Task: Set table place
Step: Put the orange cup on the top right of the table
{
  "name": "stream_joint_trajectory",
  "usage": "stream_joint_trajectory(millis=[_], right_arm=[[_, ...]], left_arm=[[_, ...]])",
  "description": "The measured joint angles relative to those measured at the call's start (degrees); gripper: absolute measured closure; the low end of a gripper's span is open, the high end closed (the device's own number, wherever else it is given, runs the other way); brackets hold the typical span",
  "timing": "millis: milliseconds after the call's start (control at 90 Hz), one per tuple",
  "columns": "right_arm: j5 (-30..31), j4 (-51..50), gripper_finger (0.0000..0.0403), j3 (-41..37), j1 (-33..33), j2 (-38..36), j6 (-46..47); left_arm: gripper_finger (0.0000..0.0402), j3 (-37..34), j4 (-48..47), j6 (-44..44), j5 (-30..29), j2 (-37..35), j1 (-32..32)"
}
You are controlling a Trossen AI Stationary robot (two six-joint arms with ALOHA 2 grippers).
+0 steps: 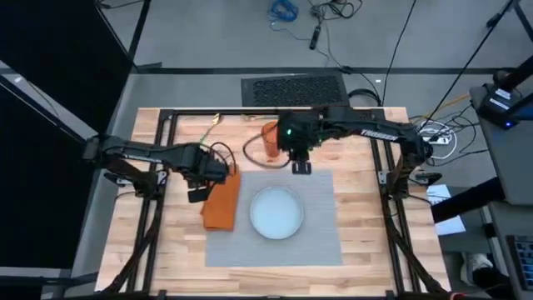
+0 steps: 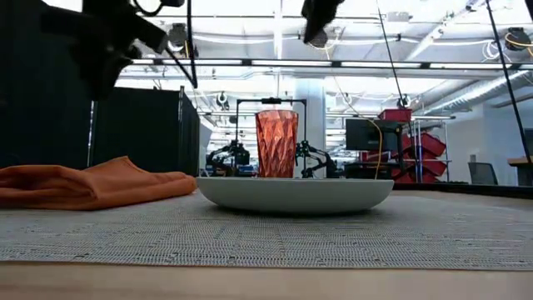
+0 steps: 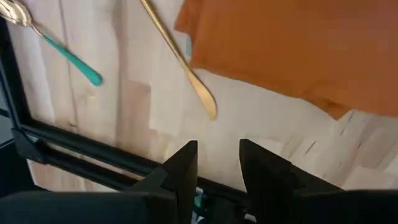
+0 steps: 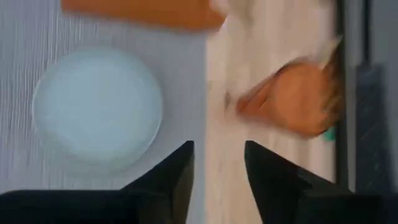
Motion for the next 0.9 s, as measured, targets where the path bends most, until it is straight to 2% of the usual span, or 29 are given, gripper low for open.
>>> stream_joint_trajectory(millis=[133, 344, 556, 789, 900], right_arm=[[-7.3, 1.8, 0.0222, 0.3, -3.5, 0.5, -0.9], [-9.4, -0.3, 0.0186, 0.2, -6.6, 5.4, -1.7], [-9.8, -0.1, 0.0182, 0.2, -7.6, 9.0, -5.4], [-9.8, 3.0, 0.0182, 0.2, -10.0, 9.0, -7.1], [-12.4, 4.0, 0.0182, 0.2, -10.9, 9.2, -7.5]], left_arm=[[0.0297, -0.8, 0.7, -3.2, -0.7, -0.6, -2.5], [0.0297, -0.8, 2.6, -4.9, -1.0, -0.6, -6.1], [0.0297, -0.8, 4.0, -5.3, -1.4, -0.6, -7.9], [0.0297, -0.8, 4.1, -6.0, -3.4, -0.6, -8.3], [0.0297, -0.8, 5.3, -5.9, -3.6, -0.6, -8.4]])
